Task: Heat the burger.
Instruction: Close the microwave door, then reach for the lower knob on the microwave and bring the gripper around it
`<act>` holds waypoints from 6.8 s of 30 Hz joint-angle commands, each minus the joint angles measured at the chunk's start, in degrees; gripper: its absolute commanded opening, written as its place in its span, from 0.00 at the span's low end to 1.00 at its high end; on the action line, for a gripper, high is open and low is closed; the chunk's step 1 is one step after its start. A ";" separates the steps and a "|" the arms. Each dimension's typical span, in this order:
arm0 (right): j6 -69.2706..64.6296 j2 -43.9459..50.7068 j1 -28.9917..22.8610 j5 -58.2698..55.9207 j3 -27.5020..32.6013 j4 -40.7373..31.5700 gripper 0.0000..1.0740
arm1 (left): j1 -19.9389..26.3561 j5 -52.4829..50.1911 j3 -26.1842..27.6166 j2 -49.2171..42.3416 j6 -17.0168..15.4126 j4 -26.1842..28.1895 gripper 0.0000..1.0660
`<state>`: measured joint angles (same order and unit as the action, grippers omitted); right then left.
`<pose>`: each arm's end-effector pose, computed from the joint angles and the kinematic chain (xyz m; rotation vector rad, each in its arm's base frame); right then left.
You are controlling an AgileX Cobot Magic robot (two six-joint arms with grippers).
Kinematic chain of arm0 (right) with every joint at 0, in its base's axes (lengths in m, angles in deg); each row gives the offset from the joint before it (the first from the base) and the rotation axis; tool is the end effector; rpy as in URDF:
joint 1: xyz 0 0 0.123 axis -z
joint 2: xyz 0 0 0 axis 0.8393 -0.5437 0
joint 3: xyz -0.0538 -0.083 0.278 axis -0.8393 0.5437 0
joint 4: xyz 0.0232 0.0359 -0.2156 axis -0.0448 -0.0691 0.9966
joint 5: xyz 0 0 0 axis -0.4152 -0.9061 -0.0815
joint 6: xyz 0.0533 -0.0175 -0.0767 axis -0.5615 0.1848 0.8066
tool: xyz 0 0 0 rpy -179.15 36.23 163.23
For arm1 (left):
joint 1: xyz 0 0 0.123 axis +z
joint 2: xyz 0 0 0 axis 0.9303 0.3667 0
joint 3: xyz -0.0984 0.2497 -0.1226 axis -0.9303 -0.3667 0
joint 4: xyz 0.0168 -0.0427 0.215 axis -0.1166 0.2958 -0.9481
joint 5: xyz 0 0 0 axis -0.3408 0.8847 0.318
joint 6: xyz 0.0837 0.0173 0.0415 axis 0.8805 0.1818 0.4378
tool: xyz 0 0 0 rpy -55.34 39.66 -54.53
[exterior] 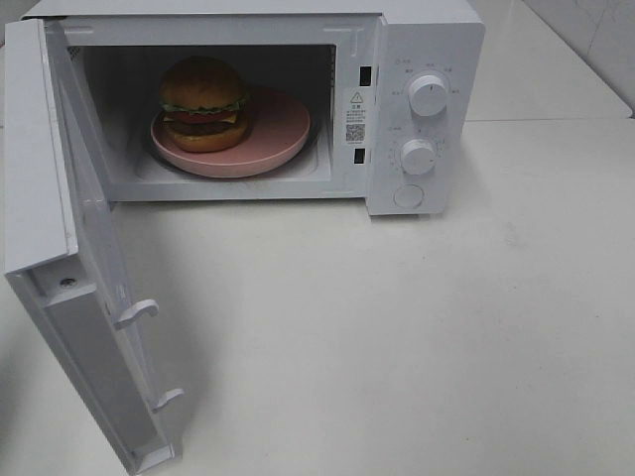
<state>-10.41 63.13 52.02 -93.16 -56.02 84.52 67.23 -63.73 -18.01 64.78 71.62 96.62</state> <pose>-0.0380 -0.0072 0.2641 -0.0637 1.9876 0.0137 0.0873 -0.0017 0.2785 0.0032 1.7448 -0.0253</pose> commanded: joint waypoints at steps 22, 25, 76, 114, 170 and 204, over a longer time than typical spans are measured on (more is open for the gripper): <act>-0.06 1.55 0.29 1.03 0.11 0.11 0.70 | -0.06 -43.37 -6.70 31.28 -22.46 -31.91 0.00; -0.06 1.55 0.29 1.03 0.11 0.11 0.70 | -0.06 -46.41 -6.70 34.78 -23.15 -34.09 0.00; -0.06 1.55 0.29 1.03 0.11 0.11 0.70 | -36.61 -41.31 35.35 73.74 -7.33 3.67 0.00; -0.17 1.55 0.34 1.03 0.11 0.17 0.70 | -42.34 -10.94 52.31 77.64 -1.15 8.31 0.04; -0.23 1.55 0.34 1.03 0.11 0.17 0.70 | 0.86 65.72 40.91 38.90 -2.01 2.81 0.92; -0.29 1.55 0.34 1.03 0.11 0.17 0.70 | 1.32 59.47 15.01 -6.53 -3.44 0.29 0.92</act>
<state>-10.41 63.13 52.02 -92.76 -56.02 84.46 68.49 -5.41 -2.71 60.94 68.81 96.80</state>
